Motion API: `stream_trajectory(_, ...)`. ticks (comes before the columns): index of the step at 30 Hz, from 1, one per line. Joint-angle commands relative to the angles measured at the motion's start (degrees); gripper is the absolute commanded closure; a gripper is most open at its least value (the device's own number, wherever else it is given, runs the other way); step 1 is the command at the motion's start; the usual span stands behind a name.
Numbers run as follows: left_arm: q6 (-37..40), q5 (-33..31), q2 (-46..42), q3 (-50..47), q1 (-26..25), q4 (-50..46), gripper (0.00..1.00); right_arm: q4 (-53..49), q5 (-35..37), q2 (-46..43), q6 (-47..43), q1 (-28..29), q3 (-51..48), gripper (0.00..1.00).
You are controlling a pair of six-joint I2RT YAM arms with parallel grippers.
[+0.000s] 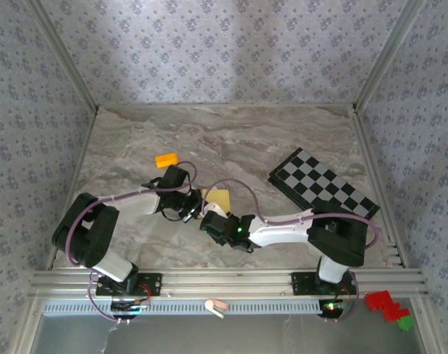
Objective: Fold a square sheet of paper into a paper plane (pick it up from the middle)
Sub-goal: Fourth fold the wing at the center of the table.
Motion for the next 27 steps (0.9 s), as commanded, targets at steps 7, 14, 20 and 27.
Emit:
stream_trajectory(7, 1.58, 1.25, -2.07, 2.0, 0.31, -3.05, 1.0, -3.66, 6.61, 3.22, 2.09, 0.84, 3.76, 0.57)
stream_trajectory(14, 1.93, 1.72, -1.68, 2.2, 0.29, -3.08, 1.0, -4.53, 7.3, 4.17, 2.48, 0.86, 4.08, 0.65)
stream_trajectory(20, 2.3, 2.03, -1.07, 2.42, 0.28, -3.17, 1.0, -4.79, 7.76, 4.87, 2.74, 0.88, 4.28, 0.69)
stream_trajectory(27, 2.3, 2.29, -0.27, 2.38, 0.21, -2.65, 1.0, -4.82, 7.96, 5.56, 2.96, 0.76, 4.26, 0.78)
